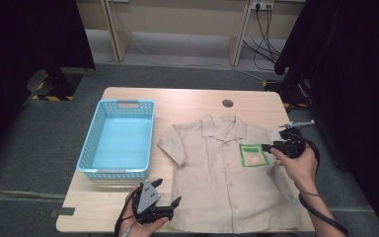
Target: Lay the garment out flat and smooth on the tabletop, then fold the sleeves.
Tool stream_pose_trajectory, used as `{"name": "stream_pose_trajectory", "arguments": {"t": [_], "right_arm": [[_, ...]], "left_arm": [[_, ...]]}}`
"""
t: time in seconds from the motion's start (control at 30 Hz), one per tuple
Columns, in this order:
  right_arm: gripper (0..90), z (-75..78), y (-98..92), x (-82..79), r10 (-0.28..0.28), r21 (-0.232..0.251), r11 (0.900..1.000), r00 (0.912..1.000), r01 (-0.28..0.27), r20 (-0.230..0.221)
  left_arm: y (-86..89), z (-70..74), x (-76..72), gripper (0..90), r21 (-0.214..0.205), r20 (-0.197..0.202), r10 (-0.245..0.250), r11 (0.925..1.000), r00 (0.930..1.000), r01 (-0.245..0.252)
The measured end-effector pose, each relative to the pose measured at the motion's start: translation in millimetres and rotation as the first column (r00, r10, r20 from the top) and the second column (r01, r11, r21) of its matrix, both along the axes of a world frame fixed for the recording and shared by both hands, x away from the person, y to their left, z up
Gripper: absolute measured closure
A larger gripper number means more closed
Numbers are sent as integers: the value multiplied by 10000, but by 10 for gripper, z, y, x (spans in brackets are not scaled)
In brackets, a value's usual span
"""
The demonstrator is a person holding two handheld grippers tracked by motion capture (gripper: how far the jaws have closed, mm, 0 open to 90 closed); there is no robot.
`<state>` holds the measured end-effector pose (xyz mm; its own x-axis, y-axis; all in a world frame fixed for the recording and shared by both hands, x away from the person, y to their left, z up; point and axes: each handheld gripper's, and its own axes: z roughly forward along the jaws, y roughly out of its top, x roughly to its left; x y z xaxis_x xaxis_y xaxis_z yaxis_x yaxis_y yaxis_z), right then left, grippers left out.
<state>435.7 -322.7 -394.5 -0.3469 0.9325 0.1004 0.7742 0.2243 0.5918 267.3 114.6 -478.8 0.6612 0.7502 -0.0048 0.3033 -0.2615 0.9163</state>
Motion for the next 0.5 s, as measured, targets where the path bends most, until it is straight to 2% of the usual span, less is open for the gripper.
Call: {"name": "stream_pose_trajectory", "arguments": {"t": [0.17, 0.33, 0.5], "right_arm": [[448, -26, -215, -77, -478, 161, 9987, 9988, 477, 58], [455, -50, -367, -99, -802, -12, 9968, 9968, 802, -34], [503, -119, -476, -96, -1160, -131, 9932, 9930, 1157, -221]], "left_arm": [[-3, 0, 0, 171, 16, -4, 7, 10000, 10000, -7], [-5, -1, 1, 171, 30, 0, 31, 10000, 10000, -31], [-1, 0, -1, 171, 8, 3, 55, 10000, 10000, -55]]}}
